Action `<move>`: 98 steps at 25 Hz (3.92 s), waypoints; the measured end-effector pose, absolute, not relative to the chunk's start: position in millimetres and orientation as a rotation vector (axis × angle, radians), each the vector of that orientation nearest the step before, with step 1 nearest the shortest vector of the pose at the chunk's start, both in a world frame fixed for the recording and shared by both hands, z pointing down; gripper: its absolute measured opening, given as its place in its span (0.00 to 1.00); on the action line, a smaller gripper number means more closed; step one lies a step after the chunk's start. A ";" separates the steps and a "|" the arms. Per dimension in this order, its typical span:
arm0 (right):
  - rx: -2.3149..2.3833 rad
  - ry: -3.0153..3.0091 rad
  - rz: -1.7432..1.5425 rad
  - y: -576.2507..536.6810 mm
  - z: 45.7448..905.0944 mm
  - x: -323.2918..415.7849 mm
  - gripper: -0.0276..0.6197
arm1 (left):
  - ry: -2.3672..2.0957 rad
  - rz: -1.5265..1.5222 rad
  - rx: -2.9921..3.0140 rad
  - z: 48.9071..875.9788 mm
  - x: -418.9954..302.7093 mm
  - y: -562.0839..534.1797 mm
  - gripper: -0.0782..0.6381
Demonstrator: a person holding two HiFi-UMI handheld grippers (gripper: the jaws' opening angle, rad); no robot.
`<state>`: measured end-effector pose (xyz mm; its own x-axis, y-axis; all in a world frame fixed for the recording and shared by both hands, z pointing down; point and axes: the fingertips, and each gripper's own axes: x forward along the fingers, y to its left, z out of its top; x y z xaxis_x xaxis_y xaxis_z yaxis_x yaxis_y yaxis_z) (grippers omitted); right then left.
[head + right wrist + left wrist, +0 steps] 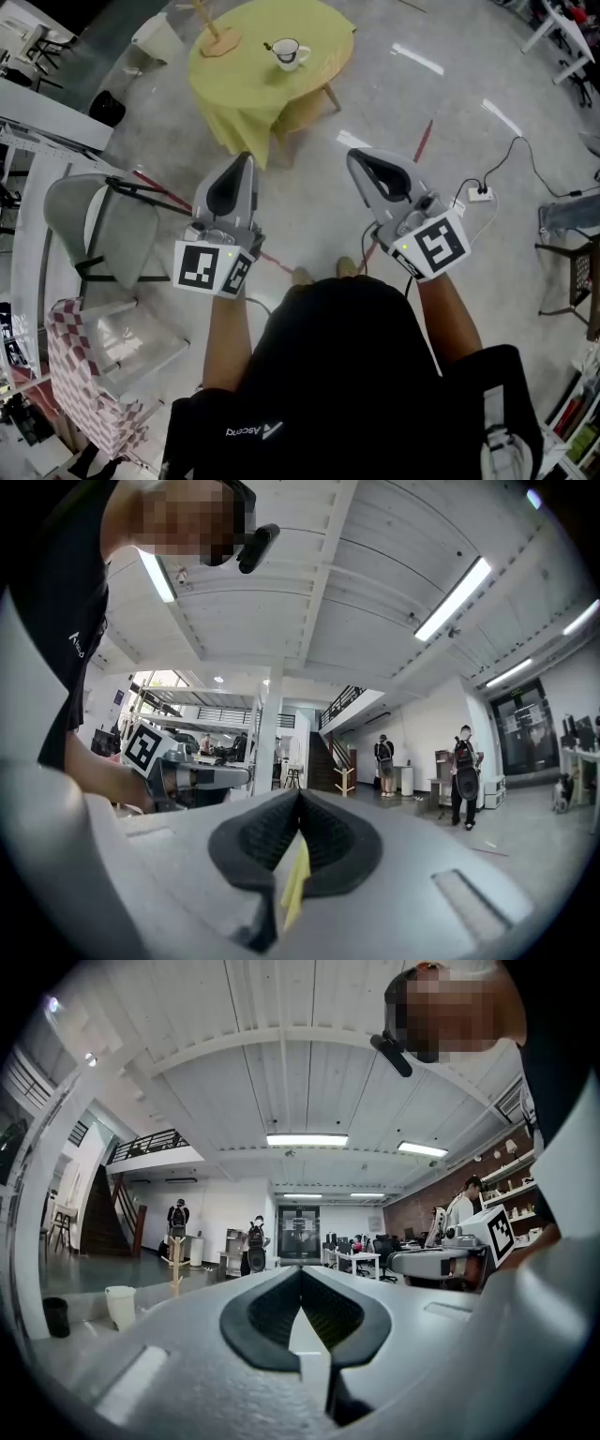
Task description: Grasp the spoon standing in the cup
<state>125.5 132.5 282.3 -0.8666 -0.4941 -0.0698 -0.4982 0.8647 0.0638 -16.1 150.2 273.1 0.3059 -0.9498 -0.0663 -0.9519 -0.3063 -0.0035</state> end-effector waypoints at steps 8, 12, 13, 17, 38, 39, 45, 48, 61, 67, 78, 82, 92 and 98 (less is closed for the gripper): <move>-0.744 2.998 0.134 108.3 280.7 146.4 0.05 | 1.889 0.069 -2.436 264.3 5.1 126.6 0.12; -0.727 3.002 0.147 88.3 283.5 150.9 0.05 | 1.910 0.066 -2.411 262.8 11.0 111.3 0.12; -0.723 3.002 0.160 83.0 285.7 151.3 0.05 | 1.916 0.067 -2.408 264.6 10.7 106.7 0.12; -0.726 3.005 0.158 60.2 292.3 141.4 0.05 | 1.934 0.075 -2.399 273.8 1.0 85.2 0.12; -1.024 3.129 0.255 -178.1 356.1 -65.1 0.05 | 1.754 0.080 -2.558 310.3 -169.6 -167.0 0.12; -1.055 3.134 0.245 -187.5 362.9 -72.5 0.05 | 1.739 0.081 -2.573 312.8 -174.8 -175.7 0.12; -1.203 3.167 0.133 -236.6 396.1 -107.1 0.20 | 1.658 0.059 -2.669 326.8 -196.4 -211.6 0.12; -1.274 3.208 0.076 -253.7 423.7 -115.5 0.27 | 1.649 0.051 -2.703 334.7 -204.0 -222.0 0.12; -1.518 3.456 0.133 -301.3 511.4 -128.0 0.26 | 1.763 -0.014 -2.682 347.2 -227.8 -237.8 0.12; -1.520 3.464 0.155 -298.3 514.3 -129.3 0.13 | 1.779 -0.027 -2.686 356.7 -230.1 -236.8 0.12; -1.333 3.371 0.057 -290.8 456.8 -108.2 0.11 | 1.770 -0.009 -2.681 349.7 -209.4 -236.6 0.12; -1.228 3.271 -0.124 -289.4 410.7 -90.1 0.11 | 1.758 0.022 -2.678 341.9 -199.0 -237.9 0.12; -1.054 3.035 -0.294 -278.6 314.0 -42.5 0.11 | 1.717 0.114 -2.646 311.0 -170.8 -240.0 0.12; -0.967 2.993 -0.322 -276.6 292.4 -29.7 0.11 | 1.692 0.137 -2.621 292.6 -156.9 -241.4 0.12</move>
<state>-29.7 -276.6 292.4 -0.8129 -0.5767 0.0816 -0.5809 0.7923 -0.1868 -156.9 -241.4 292.6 0.4088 -0.9088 -0.0840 -0.9104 -0.4124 0.0314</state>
